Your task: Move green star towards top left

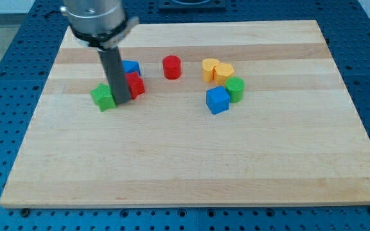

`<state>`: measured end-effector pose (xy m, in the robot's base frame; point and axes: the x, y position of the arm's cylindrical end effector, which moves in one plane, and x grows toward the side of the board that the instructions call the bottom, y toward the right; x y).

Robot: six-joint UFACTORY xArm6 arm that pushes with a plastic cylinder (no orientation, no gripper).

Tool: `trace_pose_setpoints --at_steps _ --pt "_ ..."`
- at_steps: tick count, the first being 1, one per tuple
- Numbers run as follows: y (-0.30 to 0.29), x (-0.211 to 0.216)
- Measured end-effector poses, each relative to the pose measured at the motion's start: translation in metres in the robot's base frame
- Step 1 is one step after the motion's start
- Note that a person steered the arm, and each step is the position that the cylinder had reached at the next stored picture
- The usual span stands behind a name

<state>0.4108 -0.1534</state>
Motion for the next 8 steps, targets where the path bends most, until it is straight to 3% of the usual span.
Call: trace_pose_setpoints --at_steps 1,3,4,6,8 --pt "-0.027 -0.003" --pt "-0.03 0.067" --pt "-0.057 0.078" --pt "-0.053 -0.003" --pt "-0.086 0.005"
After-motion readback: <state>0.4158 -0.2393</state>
